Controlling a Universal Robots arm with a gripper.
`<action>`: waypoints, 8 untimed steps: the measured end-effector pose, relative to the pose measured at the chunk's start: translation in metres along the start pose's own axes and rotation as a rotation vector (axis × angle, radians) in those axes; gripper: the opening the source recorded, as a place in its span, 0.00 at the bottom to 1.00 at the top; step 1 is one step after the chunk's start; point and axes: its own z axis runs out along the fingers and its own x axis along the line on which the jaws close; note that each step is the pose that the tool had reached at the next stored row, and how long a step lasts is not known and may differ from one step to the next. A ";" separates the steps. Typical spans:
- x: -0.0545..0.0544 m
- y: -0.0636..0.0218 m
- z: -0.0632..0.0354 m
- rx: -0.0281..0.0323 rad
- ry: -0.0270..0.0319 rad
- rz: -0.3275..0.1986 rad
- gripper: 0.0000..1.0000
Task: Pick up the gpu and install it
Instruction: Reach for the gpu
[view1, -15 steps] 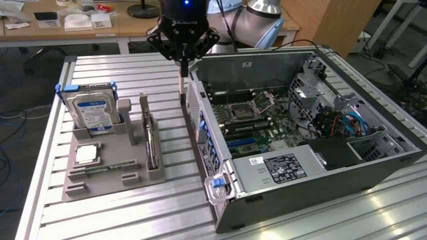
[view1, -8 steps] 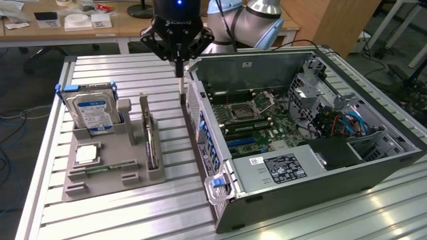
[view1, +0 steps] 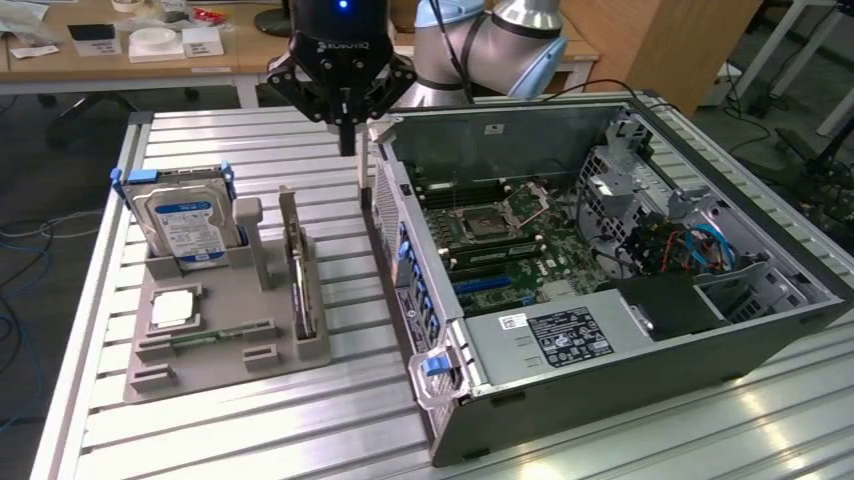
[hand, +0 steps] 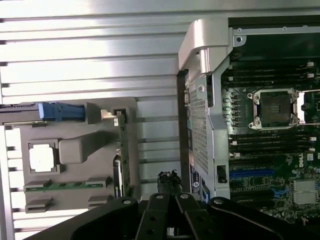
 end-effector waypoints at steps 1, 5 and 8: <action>0.001 -0.0001 0.0000 0.0000 0.0000 0.000 0.11; 0.007 -0.0005 -0.0001 -0.0001 0.0000 0.000 0.11; 0.011 -0.0008 -0.0002 0.0000 0.0000 0.000 0.11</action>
